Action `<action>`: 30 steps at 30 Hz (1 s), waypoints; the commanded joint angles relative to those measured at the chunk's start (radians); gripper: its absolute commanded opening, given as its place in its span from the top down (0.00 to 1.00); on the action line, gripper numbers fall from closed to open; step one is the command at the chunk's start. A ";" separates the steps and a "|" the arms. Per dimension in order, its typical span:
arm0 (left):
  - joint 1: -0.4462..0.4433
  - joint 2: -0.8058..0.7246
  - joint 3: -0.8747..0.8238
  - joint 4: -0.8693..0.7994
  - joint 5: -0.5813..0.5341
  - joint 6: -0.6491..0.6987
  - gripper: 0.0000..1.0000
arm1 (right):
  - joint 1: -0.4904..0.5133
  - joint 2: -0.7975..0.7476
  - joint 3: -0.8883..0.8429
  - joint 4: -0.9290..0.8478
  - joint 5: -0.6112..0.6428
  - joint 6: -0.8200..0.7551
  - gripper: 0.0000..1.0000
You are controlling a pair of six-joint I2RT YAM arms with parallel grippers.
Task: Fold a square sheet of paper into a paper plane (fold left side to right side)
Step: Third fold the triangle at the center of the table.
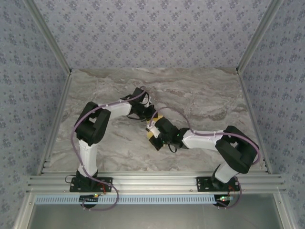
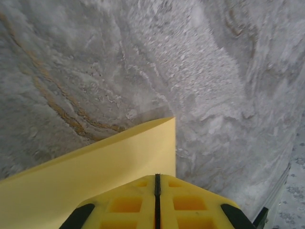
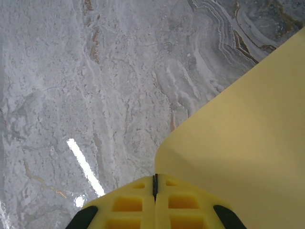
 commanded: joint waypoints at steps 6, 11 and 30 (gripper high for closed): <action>-0.012 0.065 0.022 -0.074 -0.005 0.055 0.94 | -0.087 0.028 0.030 -0.016 -0.182 0.118 1.00; -0.014 0.070 0.011 -0.082 -0.013 0.070 0.95 | -0.150 0.046 0.027 -0.013 -0.236 0.179 1.00; -0.021 0.067 0.008 -0.083 -0.022 0.074 0.96 | -0.275 0.106 0.079 -0.068 -0.228 0.204 1.00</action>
